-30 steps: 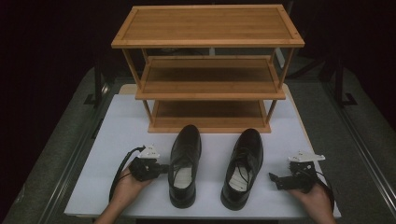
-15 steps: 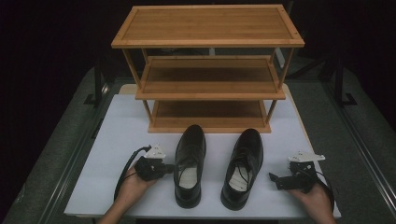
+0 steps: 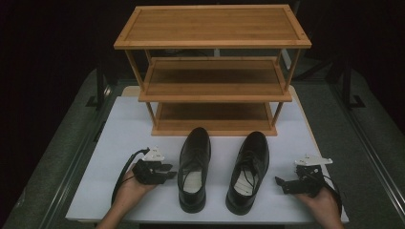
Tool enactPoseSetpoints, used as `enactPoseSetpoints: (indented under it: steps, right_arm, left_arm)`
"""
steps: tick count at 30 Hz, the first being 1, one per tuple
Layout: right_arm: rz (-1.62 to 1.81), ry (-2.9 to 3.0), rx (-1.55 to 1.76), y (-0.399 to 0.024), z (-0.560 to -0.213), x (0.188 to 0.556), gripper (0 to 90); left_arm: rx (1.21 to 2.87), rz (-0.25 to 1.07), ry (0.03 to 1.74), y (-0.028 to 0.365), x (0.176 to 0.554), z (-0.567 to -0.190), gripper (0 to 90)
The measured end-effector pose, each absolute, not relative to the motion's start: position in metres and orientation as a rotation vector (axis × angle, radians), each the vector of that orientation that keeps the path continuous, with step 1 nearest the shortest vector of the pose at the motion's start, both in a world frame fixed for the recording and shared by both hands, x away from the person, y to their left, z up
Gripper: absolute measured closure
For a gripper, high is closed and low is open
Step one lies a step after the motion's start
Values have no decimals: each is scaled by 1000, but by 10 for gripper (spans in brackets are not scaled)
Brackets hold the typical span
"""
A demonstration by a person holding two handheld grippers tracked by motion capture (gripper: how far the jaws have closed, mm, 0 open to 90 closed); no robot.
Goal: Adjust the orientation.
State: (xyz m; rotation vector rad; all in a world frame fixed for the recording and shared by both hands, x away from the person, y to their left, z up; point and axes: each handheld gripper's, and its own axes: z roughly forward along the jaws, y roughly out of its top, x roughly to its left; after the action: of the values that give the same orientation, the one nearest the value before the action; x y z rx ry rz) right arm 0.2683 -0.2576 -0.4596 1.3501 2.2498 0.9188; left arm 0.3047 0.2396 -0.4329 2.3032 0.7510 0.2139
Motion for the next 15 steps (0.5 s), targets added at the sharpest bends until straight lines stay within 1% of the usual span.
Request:
enactPoseSetpoints:
  steps: [2,4,6,12,14,15]
  right_arm:
    - [919,2250,1350,-258,-460,268,0]
    - [919,2250,1351,-258,-460,268,0]
    - [919,2250,1351,-258,-460,268,0]
    - [917,2250,1350,-258,-460,268,0]
    - [917,2250,1351,-257,-459,268,0]
    - [916,2250,1353,-257,-459,268,0]
  left_arm:
    - [2294,256,763,248,303,-430,489]
    - [2281,277,774,257,301,-428,433]
    - [2278,299,792,267,300,-427,356]
    - [2279,325,862,288,295,-429,183]
    - [2278,328,876,296,292,-431,167]
    - [2274,336,885,300,291,-432,146]
